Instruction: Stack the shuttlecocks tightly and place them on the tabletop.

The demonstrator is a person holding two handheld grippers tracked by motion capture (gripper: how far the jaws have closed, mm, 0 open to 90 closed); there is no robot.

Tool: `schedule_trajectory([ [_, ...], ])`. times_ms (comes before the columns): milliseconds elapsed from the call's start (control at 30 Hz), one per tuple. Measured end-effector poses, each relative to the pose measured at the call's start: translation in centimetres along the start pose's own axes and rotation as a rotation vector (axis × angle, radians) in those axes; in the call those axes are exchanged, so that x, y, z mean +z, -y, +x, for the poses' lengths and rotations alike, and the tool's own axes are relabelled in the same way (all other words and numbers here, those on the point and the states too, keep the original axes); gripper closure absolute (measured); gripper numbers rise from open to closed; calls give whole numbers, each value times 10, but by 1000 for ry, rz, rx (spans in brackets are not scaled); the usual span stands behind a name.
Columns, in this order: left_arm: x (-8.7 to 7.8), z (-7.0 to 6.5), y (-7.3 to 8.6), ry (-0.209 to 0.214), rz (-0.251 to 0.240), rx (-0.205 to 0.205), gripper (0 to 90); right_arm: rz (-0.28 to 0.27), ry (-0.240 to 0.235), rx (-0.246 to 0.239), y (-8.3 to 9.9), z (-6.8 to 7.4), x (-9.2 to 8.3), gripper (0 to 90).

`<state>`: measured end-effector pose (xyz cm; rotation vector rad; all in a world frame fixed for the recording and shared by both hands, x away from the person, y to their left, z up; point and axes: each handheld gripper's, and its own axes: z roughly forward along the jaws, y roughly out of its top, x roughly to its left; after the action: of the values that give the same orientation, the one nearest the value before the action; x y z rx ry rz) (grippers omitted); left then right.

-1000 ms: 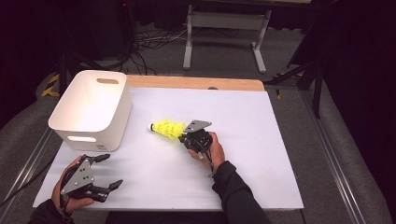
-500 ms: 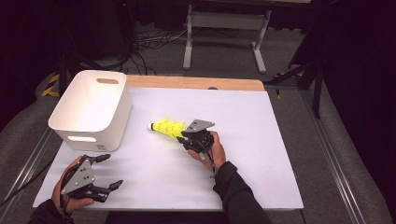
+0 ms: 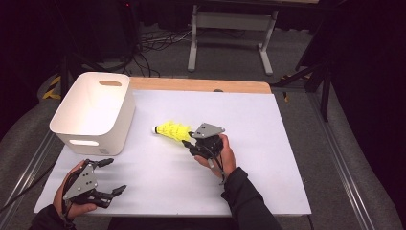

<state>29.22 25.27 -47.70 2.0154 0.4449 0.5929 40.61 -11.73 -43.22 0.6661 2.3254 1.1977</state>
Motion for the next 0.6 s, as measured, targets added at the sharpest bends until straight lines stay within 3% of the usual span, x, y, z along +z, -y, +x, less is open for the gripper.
schedule_trajectory([
  [600,-1,1,0,4,-13,-14,82,-73,36,-64,-9,7,-42,552],
])
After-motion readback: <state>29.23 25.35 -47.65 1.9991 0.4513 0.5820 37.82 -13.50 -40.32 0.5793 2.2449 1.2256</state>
